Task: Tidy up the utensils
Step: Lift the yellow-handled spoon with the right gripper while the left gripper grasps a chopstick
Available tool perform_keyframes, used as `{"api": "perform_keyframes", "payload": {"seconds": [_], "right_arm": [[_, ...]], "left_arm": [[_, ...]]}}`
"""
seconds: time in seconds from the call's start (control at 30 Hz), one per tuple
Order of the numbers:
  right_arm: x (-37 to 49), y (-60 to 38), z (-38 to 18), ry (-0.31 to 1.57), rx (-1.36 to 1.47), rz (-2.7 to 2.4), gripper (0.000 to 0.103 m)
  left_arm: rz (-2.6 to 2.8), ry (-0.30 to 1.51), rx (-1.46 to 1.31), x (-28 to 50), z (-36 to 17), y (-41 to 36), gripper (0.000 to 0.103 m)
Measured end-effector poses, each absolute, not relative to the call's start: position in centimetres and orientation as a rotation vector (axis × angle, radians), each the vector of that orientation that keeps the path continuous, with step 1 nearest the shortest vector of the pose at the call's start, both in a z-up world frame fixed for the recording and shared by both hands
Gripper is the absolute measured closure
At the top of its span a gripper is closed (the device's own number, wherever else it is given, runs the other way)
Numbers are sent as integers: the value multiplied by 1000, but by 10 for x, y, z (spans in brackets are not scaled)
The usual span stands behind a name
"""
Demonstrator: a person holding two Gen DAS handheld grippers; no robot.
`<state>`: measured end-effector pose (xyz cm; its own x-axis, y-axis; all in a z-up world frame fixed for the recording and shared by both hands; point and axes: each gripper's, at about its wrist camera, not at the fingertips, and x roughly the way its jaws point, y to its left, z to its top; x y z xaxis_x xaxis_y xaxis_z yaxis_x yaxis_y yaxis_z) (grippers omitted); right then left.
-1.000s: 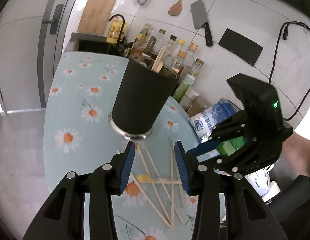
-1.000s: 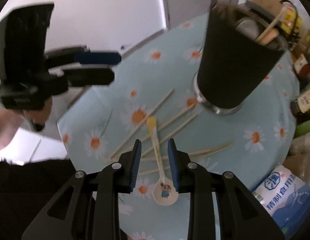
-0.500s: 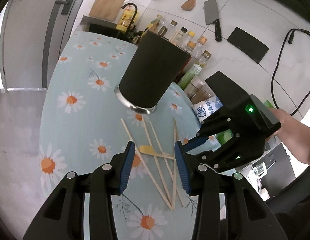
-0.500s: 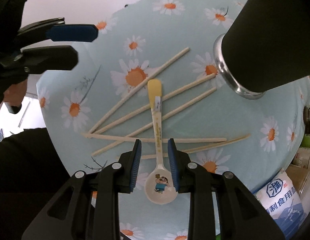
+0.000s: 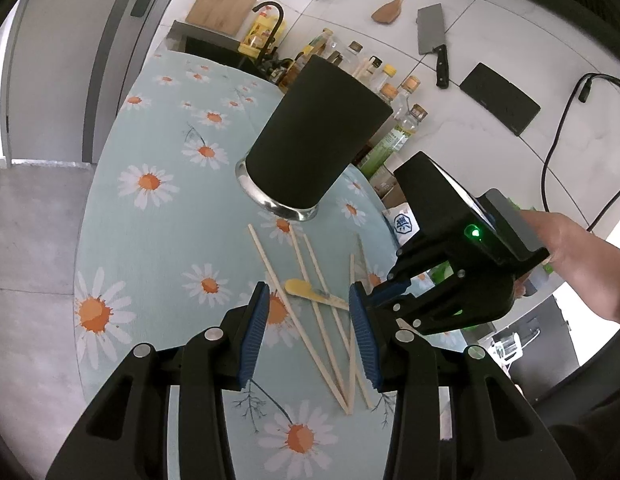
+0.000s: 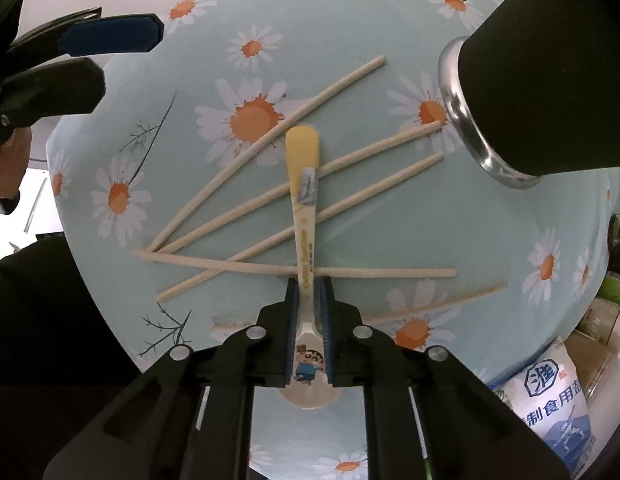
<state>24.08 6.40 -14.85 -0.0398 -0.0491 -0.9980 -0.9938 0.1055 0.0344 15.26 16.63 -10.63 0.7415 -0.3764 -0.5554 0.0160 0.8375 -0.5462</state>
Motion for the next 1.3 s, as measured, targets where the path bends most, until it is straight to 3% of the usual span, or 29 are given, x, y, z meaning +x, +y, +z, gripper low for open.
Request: {"api": "perform_keyframes", "payload": {"seconds": [0.33, 0.7, 1.3], "right_arm": [[264, 58, -143, 1326, -1111, 1127, 95], [293, 18, -99, 1269, -814, 1145, 95], [320, -71, -62, 1130, -154, 1193, 95]], "left_arm": [[-244, 736, -553, 157, -112, 169, 63], [-233, 832, -487, 183, -108, 159, 63], [-10, 1264, -282, 253, -128, 116, 63]]}}
